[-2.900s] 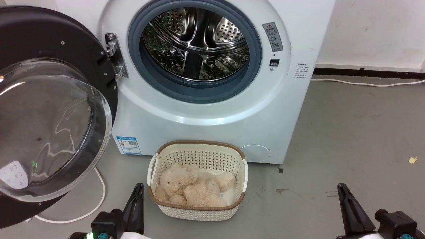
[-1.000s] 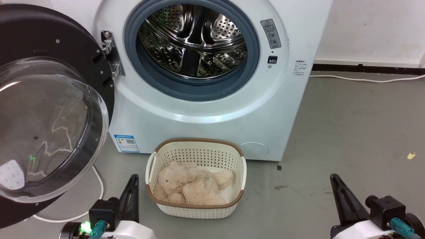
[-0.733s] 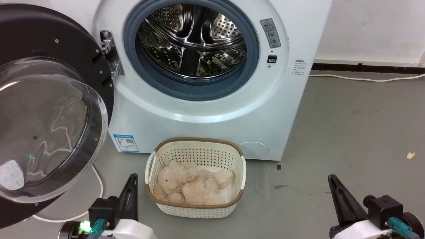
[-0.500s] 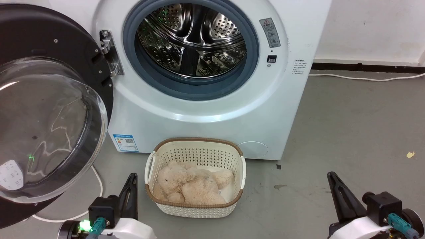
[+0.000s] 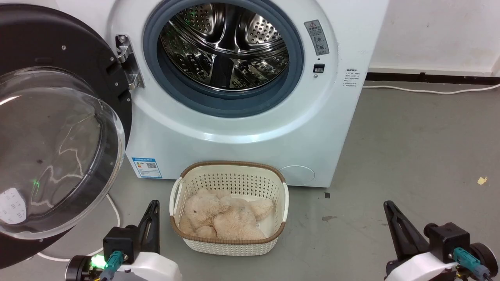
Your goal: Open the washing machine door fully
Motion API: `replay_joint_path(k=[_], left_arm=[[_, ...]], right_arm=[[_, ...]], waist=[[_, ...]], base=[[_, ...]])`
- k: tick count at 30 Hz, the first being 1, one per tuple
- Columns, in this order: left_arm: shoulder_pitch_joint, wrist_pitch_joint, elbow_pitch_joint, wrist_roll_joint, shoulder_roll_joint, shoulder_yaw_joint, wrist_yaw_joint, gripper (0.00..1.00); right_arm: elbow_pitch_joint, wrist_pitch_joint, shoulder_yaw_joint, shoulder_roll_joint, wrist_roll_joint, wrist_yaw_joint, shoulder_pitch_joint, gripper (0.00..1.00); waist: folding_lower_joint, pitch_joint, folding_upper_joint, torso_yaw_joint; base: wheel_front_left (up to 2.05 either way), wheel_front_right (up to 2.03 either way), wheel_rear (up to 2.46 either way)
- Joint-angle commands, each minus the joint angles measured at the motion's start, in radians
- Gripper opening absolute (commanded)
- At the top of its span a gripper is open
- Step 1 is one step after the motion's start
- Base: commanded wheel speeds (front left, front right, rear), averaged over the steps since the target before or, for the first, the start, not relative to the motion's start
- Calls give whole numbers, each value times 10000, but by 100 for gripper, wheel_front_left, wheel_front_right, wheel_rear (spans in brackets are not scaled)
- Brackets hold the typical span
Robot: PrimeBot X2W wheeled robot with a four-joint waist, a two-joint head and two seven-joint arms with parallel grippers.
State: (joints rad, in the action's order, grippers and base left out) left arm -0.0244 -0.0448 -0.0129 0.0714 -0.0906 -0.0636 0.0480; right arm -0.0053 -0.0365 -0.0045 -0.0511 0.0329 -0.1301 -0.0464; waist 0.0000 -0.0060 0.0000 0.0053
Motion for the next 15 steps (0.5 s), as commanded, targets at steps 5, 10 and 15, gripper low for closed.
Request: replay_joint_path(k=[5, 10, 15], left_arm=[[147, 107, 62, -214, 115, 177, -146, 0], [171, 191, 79, -338, 187, 291, -228, 0], [195, 276, 96, -462, 258, 405, -312, 0]], right_arm=[[37, 94, 17, 7, -127, -5, 246, 0], [41, 161, 24, 8, -177, -5, 300, 0], [45, 228, 31, 8, -227, -5, 354, 0]], waist=[[0, 12, 0, -11], [0, 24, 0, -21], [0, 36, 0, -32]], base=[[0, 0, 0], [0, 0, 0], [0, 0, 0]])
